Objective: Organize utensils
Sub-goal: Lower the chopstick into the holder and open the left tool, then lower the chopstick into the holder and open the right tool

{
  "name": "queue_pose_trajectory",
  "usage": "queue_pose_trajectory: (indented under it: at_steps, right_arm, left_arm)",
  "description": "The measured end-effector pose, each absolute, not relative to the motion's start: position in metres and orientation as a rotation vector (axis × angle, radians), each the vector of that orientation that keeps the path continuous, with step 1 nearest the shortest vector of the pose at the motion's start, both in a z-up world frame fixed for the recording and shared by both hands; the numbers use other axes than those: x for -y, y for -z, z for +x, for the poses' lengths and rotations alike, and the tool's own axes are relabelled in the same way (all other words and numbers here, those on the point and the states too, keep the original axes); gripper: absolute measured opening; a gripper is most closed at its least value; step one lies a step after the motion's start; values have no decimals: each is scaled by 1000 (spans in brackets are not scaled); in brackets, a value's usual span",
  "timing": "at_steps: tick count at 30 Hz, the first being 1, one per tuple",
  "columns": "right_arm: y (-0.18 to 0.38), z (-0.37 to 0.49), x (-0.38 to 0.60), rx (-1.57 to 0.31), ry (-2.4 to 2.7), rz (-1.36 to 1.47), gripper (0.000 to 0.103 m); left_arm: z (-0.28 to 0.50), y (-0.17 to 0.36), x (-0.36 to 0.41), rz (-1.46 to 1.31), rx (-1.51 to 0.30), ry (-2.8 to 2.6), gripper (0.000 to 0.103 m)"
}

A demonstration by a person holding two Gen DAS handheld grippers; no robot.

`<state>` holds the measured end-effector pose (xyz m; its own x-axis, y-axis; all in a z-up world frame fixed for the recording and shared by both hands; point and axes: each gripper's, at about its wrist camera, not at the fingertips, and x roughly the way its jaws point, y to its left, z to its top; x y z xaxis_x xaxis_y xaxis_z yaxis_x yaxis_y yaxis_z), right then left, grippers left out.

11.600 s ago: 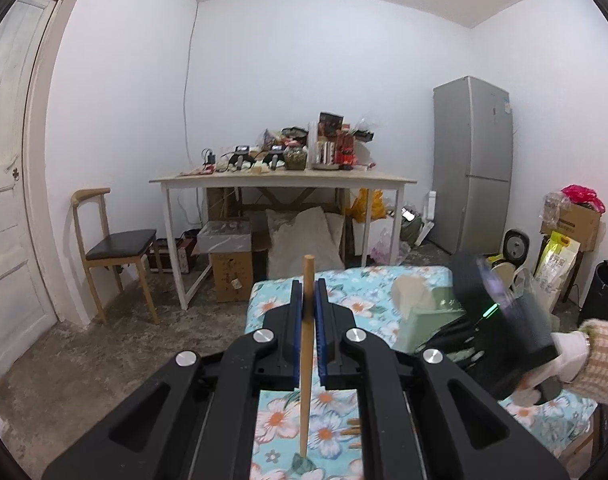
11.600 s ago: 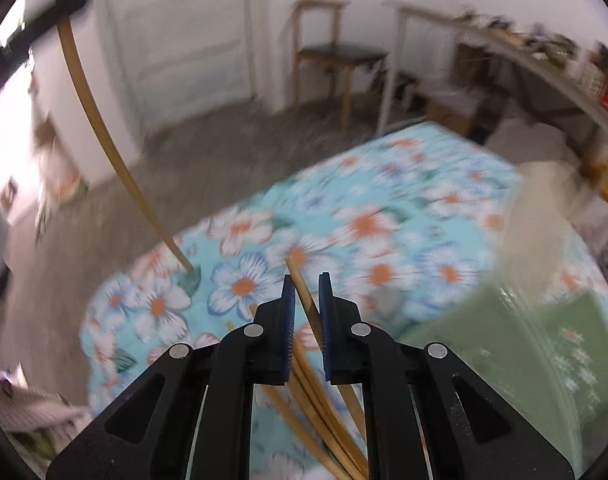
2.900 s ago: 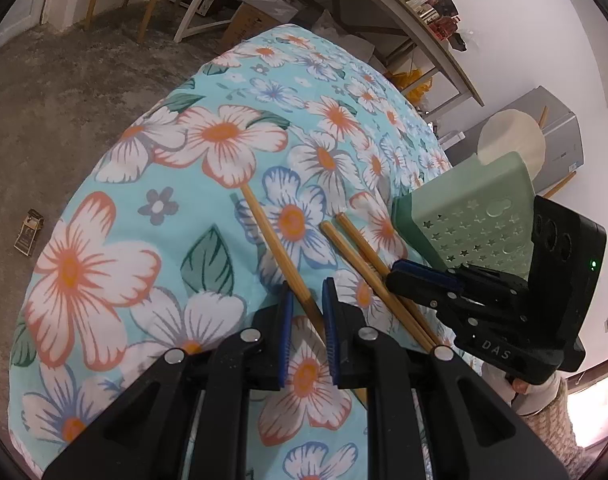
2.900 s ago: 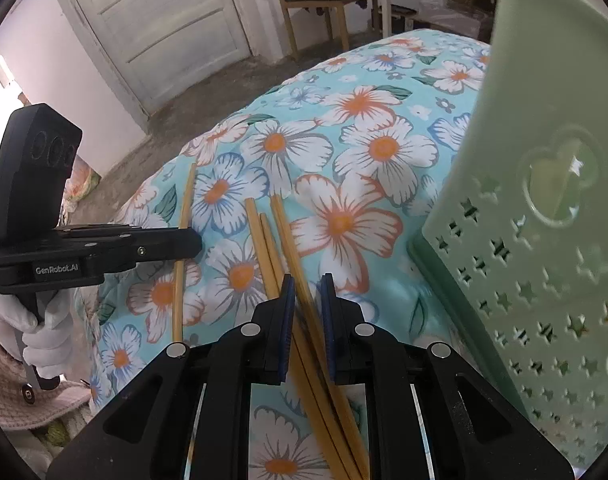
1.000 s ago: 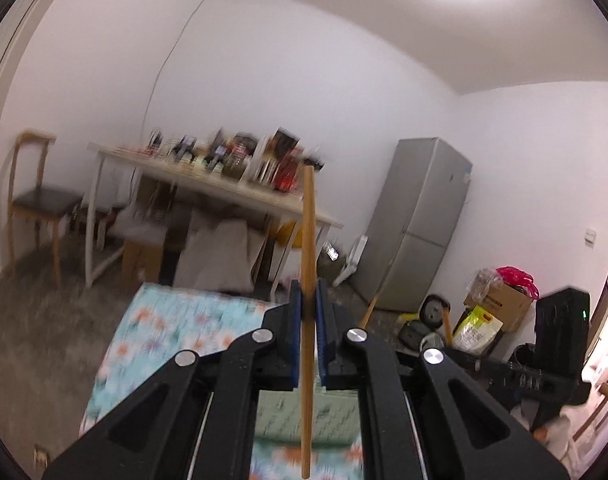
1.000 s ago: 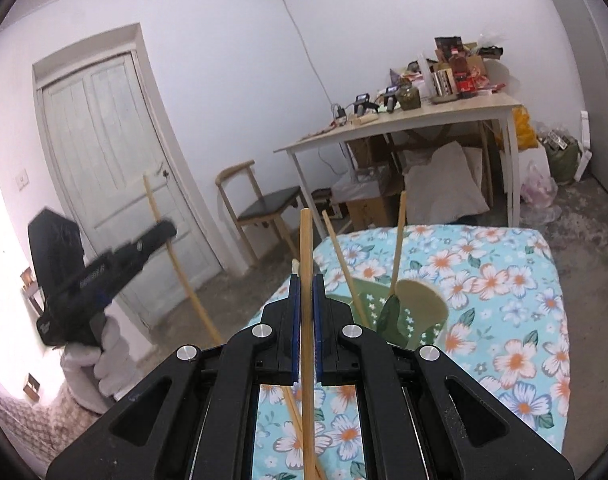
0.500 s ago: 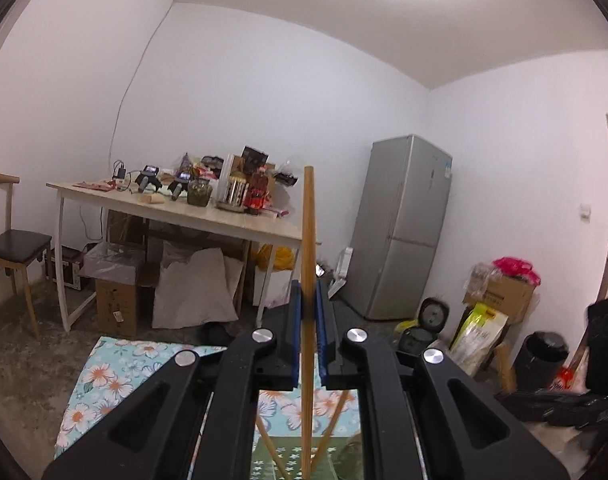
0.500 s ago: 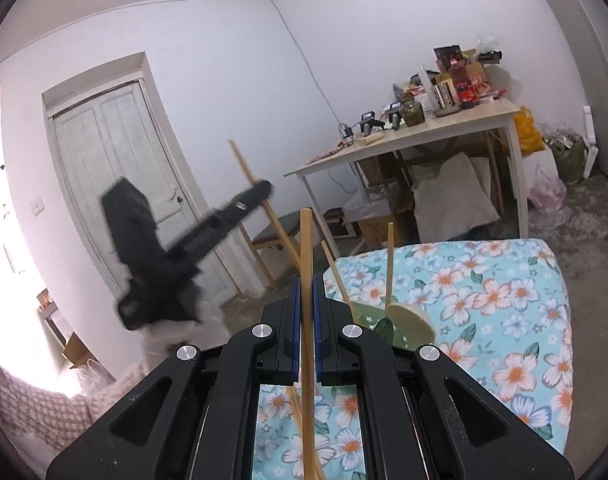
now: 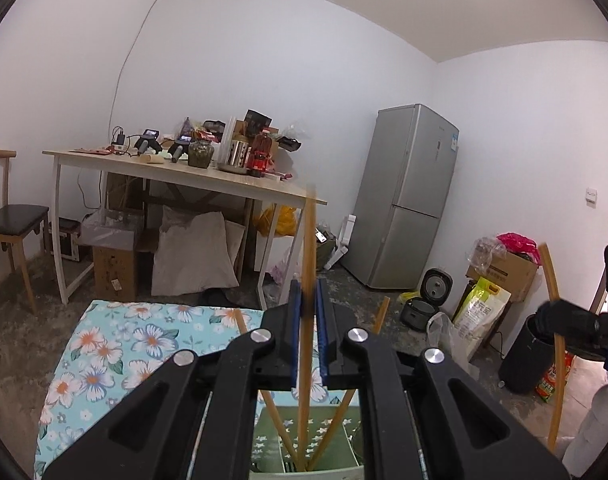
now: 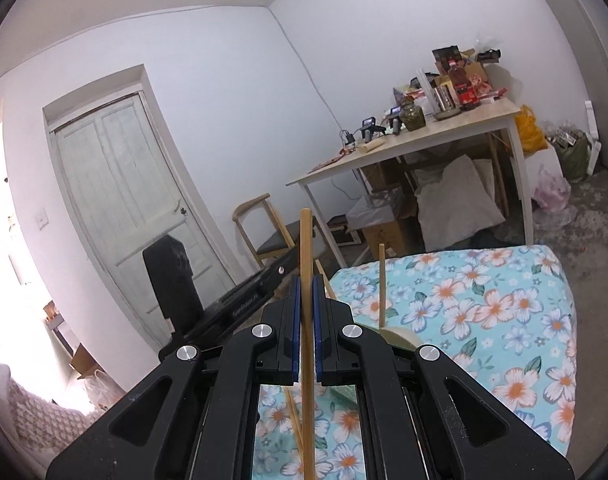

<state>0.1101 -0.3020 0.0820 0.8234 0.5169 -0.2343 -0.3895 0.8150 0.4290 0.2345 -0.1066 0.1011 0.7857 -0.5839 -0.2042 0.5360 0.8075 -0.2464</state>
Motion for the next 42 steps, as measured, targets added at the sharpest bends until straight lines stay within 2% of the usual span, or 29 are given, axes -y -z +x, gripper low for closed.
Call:
queue_pose_trajectory:
  at_steps: [3, 6, 21, 33, 42]
  right_arm:
    - [-87, 113, 301, -348, -497, 379, 4]
    - [-91, 116, 299, -340, -497, 383, 4]
    - [-134, 179, 274, -231, -471, 391, 4]
    - [-116, 250, 254, -305, -263, 307, 4]
    - [-101, 253, 238, -348, -184, 182, 4]
  left_arm:
    - [230, -103, 103, -186, -285, 602, 29]
    - [225, -104, 98, -181, -278, 594, 36]
    - [170, -96, 34, -200, -292, 524, 52]
    - [163, -69, 1, -231, -348, 479, 53]
    - [169, -63, -11, -258, -358, 467, 53]
